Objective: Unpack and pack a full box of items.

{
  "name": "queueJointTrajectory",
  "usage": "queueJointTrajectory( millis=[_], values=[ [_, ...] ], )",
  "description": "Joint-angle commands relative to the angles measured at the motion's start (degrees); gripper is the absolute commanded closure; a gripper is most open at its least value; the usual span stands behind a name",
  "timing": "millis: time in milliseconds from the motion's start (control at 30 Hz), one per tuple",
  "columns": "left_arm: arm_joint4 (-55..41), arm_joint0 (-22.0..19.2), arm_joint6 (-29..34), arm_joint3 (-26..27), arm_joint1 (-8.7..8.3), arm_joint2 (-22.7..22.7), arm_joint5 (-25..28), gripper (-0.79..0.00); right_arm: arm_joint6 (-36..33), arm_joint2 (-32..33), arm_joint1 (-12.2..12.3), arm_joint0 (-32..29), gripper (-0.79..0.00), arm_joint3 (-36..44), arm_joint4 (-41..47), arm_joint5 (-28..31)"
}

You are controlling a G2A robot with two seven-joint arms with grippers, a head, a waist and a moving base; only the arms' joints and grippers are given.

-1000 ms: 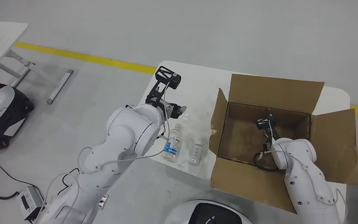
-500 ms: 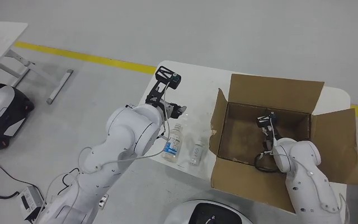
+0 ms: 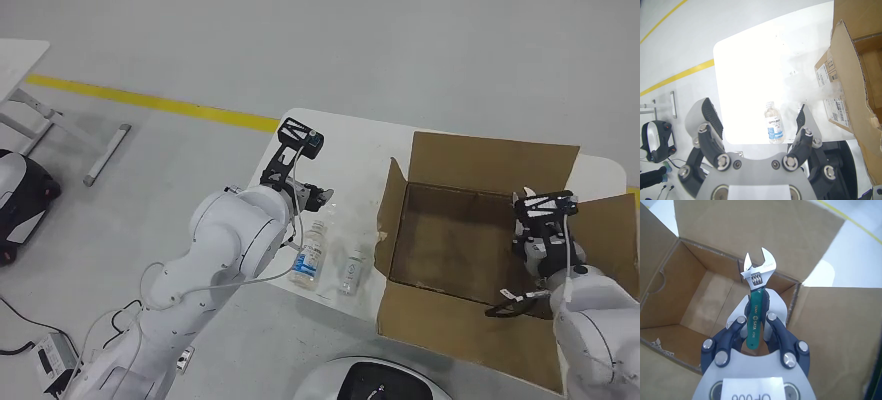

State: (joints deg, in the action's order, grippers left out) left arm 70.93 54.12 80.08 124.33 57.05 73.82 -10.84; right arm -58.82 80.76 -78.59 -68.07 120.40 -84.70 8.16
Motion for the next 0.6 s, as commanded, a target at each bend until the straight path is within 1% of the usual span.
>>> queueJointTrajectory(
  millis=[0, 67, 433, 567],
  values=[
    [0.0, 0.0, 0.0, 0.0, 0.0, 0.0, 0.0, -0.785, 1.3, 1.7, 0.3, -2.3, 0.0, 4.0, 0.5, 1.3],
    [0.0, 0.0, 0.0, 0.0, 0.0, 0.0, 0.0, -0.785, 2.1, 2.5, 0.5, -3.4, 0.0, 5.6, 0.0, 2.7],
    [0.0, 0.0, 0.0, 0.0, 0.0, 0.0, 0.0, -0.785, 2.1, 2.5, 0.5, -3.4, 0.0, 5.6, 0.0, 2.7],
    [0.0, 0.0, 0.0, 0.0, 0.0, 0.0, 0.0, -0.785, 4.9, 4.2, 0.5, -4.8, 0.0, 6.8, 1.1, 1.0]
  ],
)
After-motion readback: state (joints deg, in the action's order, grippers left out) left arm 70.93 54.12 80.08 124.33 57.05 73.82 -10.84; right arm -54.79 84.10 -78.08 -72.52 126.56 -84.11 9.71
